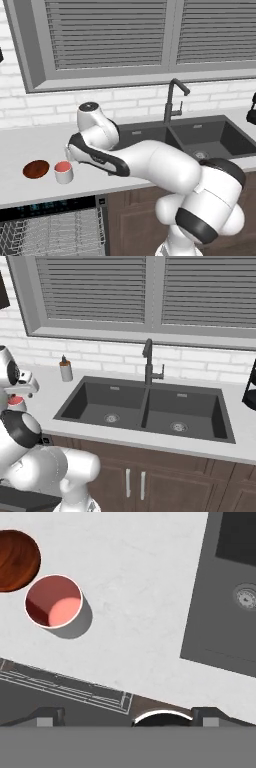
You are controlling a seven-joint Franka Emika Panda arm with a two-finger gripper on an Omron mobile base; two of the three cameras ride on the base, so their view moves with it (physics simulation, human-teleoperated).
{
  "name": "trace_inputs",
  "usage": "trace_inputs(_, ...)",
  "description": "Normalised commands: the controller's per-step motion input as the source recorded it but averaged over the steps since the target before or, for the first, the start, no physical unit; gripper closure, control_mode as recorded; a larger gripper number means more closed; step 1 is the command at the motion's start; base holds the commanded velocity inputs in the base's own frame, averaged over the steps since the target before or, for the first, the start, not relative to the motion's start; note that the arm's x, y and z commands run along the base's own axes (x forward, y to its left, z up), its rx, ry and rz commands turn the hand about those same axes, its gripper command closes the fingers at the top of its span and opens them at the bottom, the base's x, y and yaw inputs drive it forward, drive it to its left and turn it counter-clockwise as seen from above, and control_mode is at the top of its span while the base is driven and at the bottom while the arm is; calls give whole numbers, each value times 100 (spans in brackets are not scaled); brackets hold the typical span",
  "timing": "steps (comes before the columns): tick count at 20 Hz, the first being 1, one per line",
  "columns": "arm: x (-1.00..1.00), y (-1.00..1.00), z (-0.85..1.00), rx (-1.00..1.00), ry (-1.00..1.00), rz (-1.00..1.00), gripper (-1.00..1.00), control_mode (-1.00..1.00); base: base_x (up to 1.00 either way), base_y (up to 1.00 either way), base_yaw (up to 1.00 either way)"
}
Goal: Pick up the cup and bowl from the counter, place them in the dishwasher, and close the dishwasher door.
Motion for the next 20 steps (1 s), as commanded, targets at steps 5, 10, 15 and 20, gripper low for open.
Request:
trace_inputs(5, 2, 2, -46, 21, 0, -7, -100, -100, 0, 0, 0)
trace_inputs(10, 23, 34, -17, 9, 0, -7, -100, -100, 0, 0, 0)
trace_inputs(15, 42, 48, 1, 0, 0, -10, -100, -100, 0, 0, 0)
trace_inputs(20, 2, 26, 6, -1, 0, -1, -100, -100, 0, 0, 0)
